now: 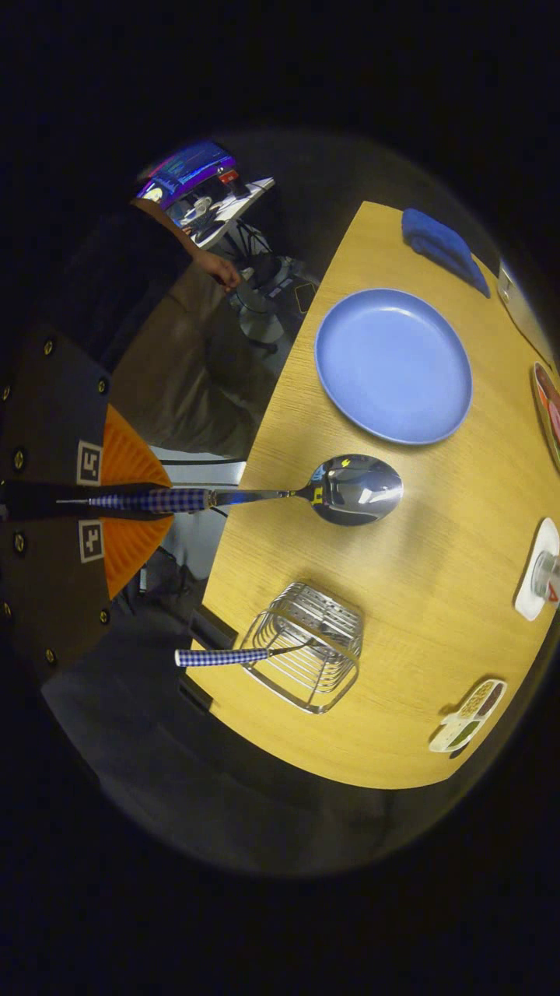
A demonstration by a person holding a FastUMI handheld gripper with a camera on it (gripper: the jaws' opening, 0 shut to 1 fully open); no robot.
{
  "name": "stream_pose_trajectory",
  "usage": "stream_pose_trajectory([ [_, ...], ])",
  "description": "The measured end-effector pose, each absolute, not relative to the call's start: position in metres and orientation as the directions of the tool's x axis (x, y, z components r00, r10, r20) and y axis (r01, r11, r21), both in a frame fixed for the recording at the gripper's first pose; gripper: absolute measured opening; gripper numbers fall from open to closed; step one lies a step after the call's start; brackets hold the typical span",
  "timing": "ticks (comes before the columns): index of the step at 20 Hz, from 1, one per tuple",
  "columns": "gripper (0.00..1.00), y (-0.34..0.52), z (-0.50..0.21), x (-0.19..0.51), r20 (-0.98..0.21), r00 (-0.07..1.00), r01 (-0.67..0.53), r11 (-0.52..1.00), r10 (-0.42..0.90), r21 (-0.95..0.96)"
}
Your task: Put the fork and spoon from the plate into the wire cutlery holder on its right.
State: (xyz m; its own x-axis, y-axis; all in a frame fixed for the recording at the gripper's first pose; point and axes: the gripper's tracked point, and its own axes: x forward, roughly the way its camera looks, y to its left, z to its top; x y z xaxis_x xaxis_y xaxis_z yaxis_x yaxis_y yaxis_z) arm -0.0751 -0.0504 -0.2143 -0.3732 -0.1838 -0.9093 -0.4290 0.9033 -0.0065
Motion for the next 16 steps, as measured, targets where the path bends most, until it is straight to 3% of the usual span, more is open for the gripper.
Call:
stream_pose_trajectory([
  [8,0.02,-0.118,-0.199,-0.069,-0.886,-0.437,-0.254,0.966,-0.157,-0.046],
  [16,0.01,-0.132,-0.21,-0.065,-0.868,-0.473,-0.204,0.977,-0.153,-0.061],
])
